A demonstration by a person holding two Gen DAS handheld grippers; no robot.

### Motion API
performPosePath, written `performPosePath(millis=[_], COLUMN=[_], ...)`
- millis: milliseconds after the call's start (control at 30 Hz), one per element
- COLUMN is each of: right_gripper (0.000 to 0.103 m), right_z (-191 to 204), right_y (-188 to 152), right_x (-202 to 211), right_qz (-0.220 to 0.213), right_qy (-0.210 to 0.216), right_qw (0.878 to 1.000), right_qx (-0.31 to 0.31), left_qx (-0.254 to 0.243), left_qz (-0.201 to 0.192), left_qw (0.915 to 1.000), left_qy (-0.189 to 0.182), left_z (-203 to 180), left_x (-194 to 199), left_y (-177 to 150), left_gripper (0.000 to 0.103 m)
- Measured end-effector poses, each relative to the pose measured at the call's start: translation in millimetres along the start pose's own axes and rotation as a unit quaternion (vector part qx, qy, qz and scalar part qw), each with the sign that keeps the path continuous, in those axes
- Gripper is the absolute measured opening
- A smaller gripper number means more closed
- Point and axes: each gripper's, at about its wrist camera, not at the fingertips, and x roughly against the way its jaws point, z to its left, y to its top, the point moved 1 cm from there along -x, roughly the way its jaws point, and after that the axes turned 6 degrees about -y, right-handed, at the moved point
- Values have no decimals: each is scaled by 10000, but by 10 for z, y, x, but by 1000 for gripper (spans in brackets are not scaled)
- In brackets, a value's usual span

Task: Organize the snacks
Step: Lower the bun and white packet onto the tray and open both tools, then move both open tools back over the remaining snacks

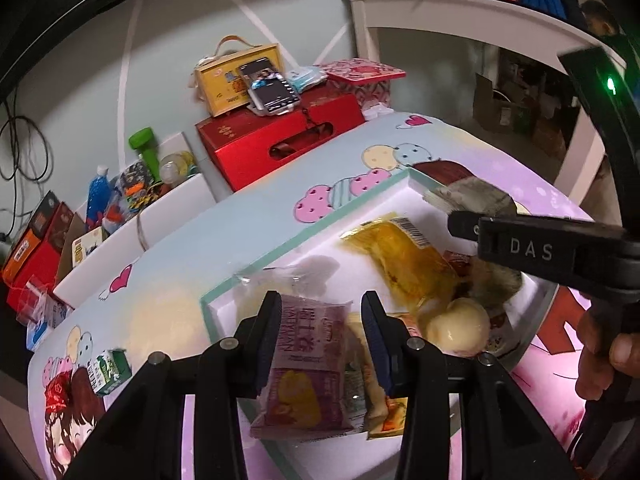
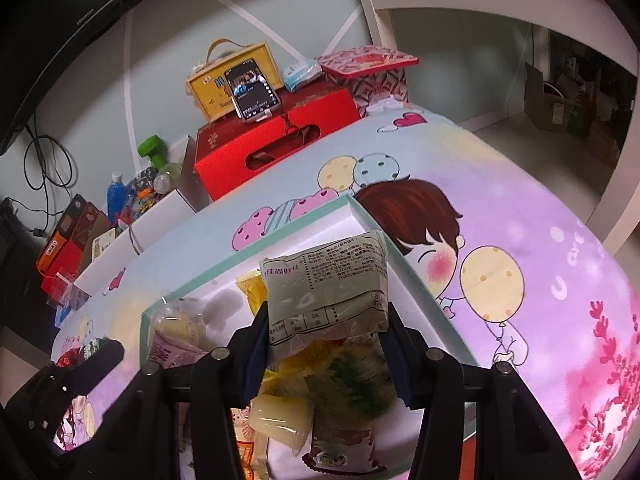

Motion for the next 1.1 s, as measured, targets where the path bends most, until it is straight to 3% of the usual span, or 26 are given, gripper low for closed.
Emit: performPosePath(millis=[300,500,567,633,767,900,1000,1100], right_gripper=[55,57,60,68,72,74,88,90], right_z=[67,58,57,61,72,100,130,168], right_y=[-39,-55,-52,-50,-48,-53,-58,-61], right_x=[-180,-246,-250,-253,-256,-259,-262,-250], right_qz=[192,273,284,301,313,339,325,288], right_qy=[-97,-244,-243,-256,-368,-420,-468,-497], right_qw=[9997,9992,9992,9991,9985,9979,9975,9971], right_qx=[144,145,143,167,251,345,420,500], left_qx=[1031,1368,1486,1546,1574,1641,1730,1838], left_qz=[152,175,216,224,292,370,409,398], left_qw=[9945,9903,9885,9876,9868,9854,9836,9816], left_qy=[112,183,166,170,226,273,320,329], left_z=[432,595,639,668,696,732,775,830], left_x=[-12,9,8,15,17,5,1,15], left_y=[-78,-131,-152,-165,-193,-234,-266,-293], left_gripper=[43,44,55,59,67,68,73,76])
